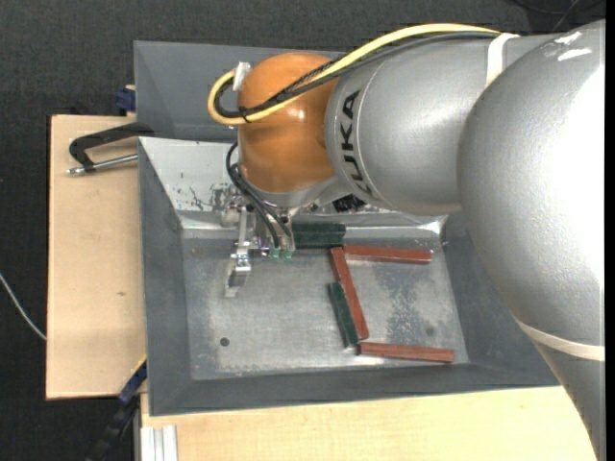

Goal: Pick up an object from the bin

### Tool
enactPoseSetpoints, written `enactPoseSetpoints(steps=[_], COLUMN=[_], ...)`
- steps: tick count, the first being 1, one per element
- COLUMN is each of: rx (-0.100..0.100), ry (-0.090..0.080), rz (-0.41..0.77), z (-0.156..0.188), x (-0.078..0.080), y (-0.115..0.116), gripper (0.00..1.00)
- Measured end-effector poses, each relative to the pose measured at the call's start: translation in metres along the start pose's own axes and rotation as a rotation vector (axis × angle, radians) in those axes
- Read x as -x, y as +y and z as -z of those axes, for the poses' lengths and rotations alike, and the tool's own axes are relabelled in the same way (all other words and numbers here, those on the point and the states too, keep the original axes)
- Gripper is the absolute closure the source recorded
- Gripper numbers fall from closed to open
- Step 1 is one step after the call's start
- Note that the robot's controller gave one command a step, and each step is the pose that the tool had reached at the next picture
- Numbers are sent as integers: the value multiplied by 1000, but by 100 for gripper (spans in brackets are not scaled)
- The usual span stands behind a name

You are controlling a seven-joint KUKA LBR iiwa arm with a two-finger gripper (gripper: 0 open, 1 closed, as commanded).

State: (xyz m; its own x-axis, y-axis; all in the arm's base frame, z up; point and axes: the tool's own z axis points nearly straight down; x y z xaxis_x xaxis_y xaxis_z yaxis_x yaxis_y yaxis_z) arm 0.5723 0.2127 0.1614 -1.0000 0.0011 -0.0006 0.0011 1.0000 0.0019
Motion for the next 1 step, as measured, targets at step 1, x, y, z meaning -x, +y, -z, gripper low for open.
enactPoseSetpoints(steps=[1], rx=[0], ry=[0], rz=[0], z=[0], x=[0], y=[0], gripper=[0])
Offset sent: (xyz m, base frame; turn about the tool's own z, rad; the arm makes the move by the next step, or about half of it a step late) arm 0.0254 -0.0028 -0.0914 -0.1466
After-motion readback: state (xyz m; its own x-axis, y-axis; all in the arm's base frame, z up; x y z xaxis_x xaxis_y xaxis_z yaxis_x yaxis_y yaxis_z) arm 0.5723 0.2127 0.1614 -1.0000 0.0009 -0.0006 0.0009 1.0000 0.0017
